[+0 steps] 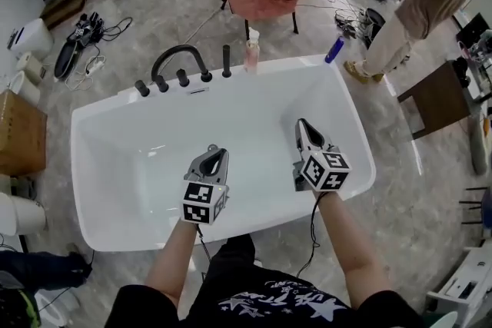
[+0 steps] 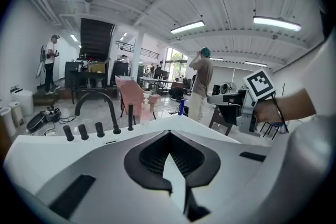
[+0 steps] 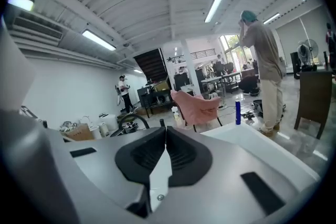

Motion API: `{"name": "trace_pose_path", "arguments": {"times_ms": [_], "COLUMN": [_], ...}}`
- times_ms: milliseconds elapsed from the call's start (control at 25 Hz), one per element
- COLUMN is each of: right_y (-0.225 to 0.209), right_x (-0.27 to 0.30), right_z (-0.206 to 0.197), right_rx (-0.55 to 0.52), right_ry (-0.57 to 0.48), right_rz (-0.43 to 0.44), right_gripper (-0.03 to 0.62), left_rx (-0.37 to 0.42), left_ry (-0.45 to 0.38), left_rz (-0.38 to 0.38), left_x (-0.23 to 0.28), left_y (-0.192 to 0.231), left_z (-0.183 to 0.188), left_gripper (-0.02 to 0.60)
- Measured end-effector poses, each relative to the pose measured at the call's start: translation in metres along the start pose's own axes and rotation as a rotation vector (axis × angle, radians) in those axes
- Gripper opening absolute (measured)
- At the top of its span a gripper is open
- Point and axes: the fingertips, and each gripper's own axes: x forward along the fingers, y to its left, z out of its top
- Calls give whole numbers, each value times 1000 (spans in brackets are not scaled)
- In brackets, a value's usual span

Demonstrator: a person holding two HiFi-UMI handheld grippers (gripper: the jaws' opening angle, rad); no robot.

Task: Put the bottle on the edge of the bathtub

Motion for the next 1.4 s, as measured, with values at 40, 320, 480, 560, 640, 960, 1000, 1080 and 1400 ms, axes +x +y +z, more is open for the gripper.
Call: {"name": "trace_pose_path", "arguments": {"times_ms": [40, 320, 480, 560, 640, 960, 1000, 1080, 1400], "right_y": [1, 19, 37, 44, 49, 94, 95, 93, 95], "right_x": [-13, -126, -199, -231, -259, -353, -363, -379, -405], "right_z": [-1, 5, 9, 5, -4, -33, -37, -47, -66], "right_rx": [-18, -46, -47, -21, 5, -35, -36, -24, 24], "right_ry": [-9, -86, -129, -136, -135, -135, -128, -110, -102], "right_rz": [-3, -18, -16, -13, -5, 92, 97, 102, 106], "right_gripper": [21, 18, 18, 17, 17, 17, 17, 17, 17], "left_rx": [5, 24, 79, 91, 89, 96, 93, 77, 78], "left_ry": [7, -3, -5, -14, -32, -51, -45, -31, -2], "left_rz": [3, -72, -119, -131, -141, -117, -108, -94, -82], "left_x": [-3, -46, -91, -116, -138, -231, -241, -256, -275], "left_y": [-7, -91, -139, -158, -178, -223, -225, -231, -239], "left_z": [-3, -7, -10, -11, -15, -49, -55, -68, -83], "left_gripper": [15, 15, 15, 15, 15, 15, 15, 15, 15]}}
